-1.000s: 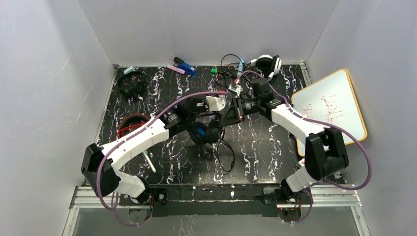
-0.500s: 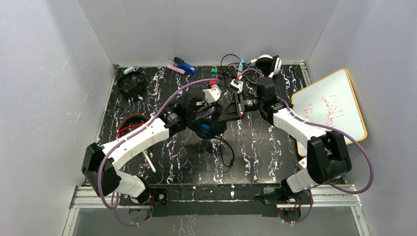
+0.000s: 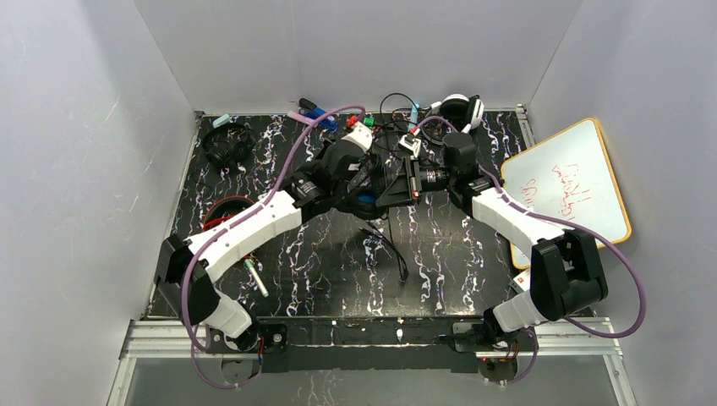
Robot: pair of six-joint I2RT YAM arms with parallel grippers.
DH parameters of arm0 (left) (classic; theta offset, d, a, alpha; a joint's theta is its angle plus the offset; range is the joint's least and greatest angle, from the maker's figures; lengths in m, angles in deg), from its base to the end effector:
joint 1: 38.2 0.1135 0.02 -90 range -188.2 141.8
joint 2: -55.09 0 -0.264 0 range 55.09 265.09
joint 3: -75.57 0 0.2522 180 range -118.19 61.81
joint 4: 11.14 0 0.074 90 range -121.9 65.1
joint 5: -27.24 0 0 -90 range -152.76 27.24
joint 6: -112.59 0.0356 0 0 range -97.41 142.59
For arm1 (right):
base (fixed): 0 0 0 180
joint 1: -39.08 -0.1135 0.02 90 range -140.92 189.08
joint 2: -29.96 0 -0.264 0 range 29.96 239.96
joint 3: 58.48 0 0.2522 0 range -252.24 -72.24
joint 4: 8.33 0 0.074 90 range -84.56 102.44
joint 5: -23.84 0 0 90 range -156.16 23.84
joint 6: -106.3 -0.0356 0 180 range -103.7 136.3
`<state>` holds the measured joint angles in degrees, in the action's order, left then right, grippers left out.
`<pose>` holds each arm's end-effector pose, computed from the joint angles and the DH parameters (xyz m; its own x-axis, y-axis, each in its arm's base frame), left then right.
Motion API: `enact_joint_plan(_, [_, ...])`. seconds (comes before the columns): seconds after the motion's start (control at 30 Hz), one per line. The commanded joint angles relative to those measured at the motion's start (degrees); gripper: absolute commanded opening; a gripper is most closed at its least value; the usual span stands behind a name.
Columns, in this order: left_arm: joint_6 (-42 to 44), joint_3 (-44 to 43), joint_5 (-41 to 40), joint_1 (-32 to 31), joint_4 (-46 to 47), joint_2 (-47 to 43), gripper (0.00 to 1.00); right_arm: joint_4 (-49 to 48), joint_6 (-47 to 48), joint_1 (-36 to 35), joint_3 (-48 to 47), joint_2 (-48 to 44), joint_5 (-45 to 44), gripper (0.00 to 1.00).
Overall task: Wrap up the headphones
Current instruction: Wrap the headphones cable around the headphones.
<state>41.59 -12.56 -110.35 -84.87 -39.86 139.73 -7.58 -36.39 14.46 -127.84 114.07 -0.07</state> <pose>0.2495 -0.2262 0.3499 -0.2661 0.6020 -0.7529 0.1257 0.7960 0.5921 0.2792 0.1637 0.2883 -0.9185 -0.0663 -0.3898 -0.3945 0.0894 0.9145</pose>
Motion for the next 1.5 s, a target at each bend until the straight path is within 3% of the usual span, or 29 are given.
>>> enact_joint_plan(0.0, [-17.7, -8.5, -7.5, 0.1, -4.1, 1.3, 0.0, -2.3, -0.4, 0.0, 0.7, -2.6, -1.8, 0.2])
enact_joint_plan(0.47, [-47.3, -15.0, -1.1, 2.1, -15.1, 2.1, 0.0, 2.4, 6.7, -1.1, 2.4, -7.3, -13.7, 0.24])
enact_joint_plan(0.63, [-54.0, -18.5, 7.6, 6.9, -20.3, 4.0, 0.0, 3.7, 8.4, -1.5, 3.6, -8.7, -15.3, 0.25])
enact_joint_plan(0.9, [-56.7, -19.7, 18.3, 13.1, -20.9, 4.5, 0.0, 1.9, 9.6, -2.0, 6.4, -9.2, -15.6, 0.16])
enact_joint_plan(1.03, [-60.4, -24.0, 22.0, 16.6, -26.3, 8.5, 0.0, 2.0, 11.0, -3.2, 6.4, -9.3, -16.3, 0.13])
enact_joint_plan(1.2, [-62.5, -27.4, 24.7, 18.0, -29.4, 12.2, 0.0, 4.7, 15.7, -5.9, 5.8, -10.6, -18.4, 0.02])
enact_joint_plan(1.47, [-67.3, -37.5, 33.2, 21.7, -39.6, 22.5, 0.0, 7.8, 20.7, -9.5, 5.2, -10.8, -16.7, 0.01])
